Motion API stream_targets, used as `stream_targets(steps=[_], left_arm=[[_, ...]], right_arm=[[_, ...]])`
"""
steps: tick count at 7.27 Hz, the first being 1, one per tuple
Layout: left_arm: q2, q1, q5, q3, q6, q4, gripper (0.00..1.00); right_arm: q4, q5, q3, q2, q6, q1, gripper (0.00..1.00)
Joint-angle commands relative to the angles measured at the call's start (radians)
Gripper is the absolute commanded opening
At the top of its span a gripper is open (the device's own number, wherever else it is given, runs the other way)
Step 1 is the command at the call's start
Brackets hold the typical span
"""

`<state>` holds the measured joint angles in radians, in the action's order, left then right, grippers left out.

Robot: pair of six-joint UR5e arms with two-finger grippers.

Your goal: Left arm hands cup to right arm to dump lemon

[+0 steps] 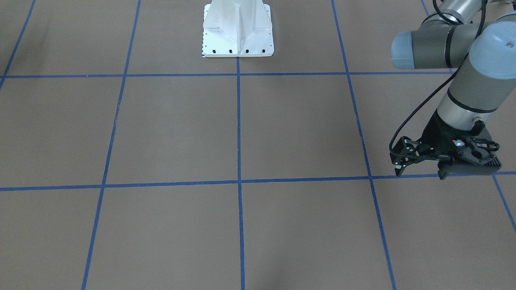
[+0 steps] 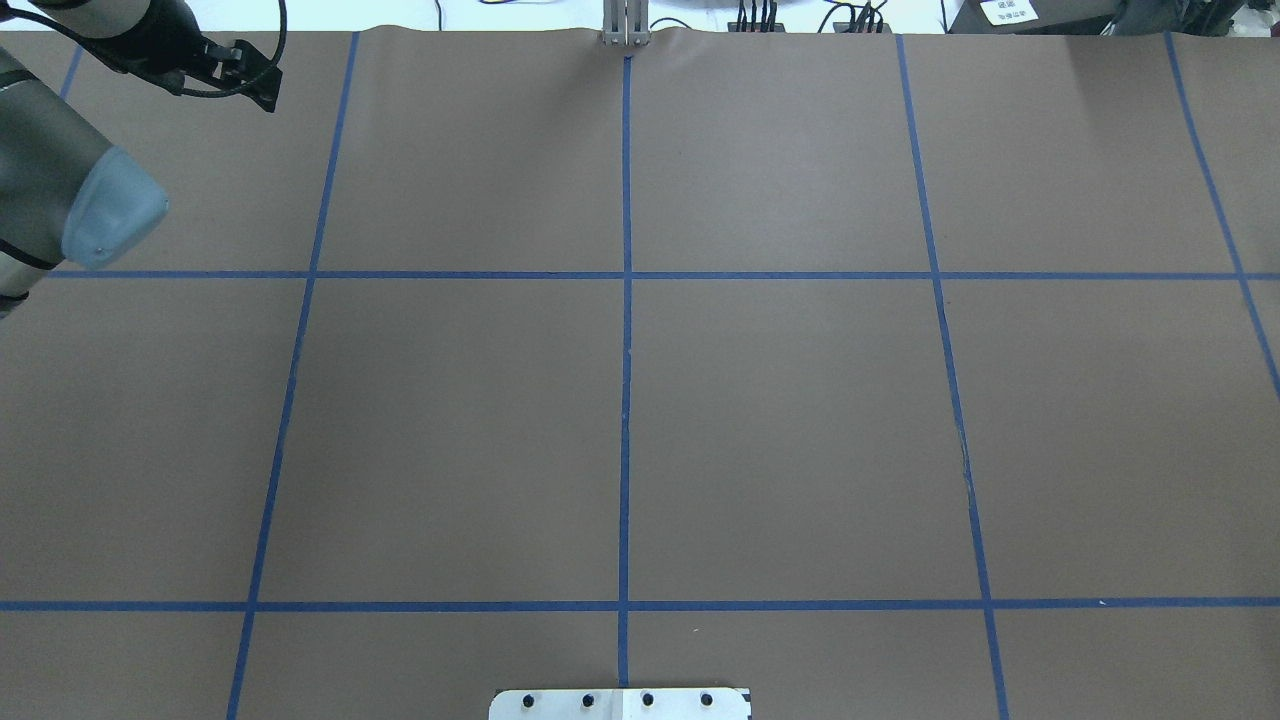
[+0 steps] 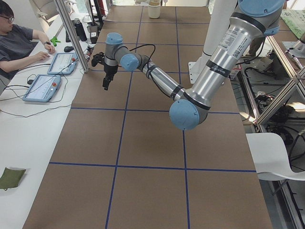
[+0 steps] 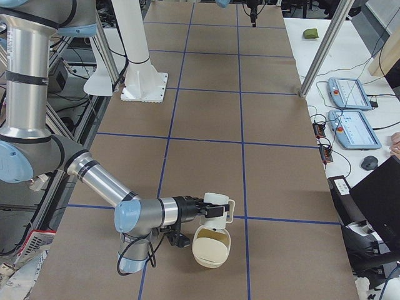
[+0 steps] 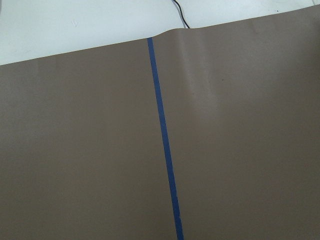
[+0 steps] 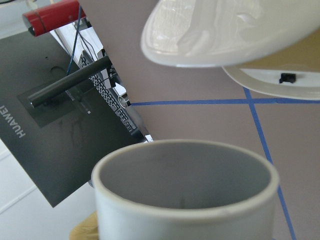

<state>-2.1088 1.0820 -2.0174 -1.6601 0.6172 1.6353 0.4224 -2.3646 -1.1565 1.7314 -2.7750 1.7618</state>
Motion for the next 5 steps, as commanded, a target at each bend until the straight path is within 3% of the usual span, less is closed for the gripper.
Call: stream_targets(steps=[1,5], left_arm=[[0.001,-0.001,-0.001,-0.001,-0.001,0.000,1.00],[0.001,-0.005,-0.001,-0.004,0.001,0.000,1.00]], right_arm=[[0.053,-0.002,-0.005,-0.012,0.194,-0.004,0.08],[0.102,-0.063,-0.005,-0.010,0.686,-0.004,0.07]])
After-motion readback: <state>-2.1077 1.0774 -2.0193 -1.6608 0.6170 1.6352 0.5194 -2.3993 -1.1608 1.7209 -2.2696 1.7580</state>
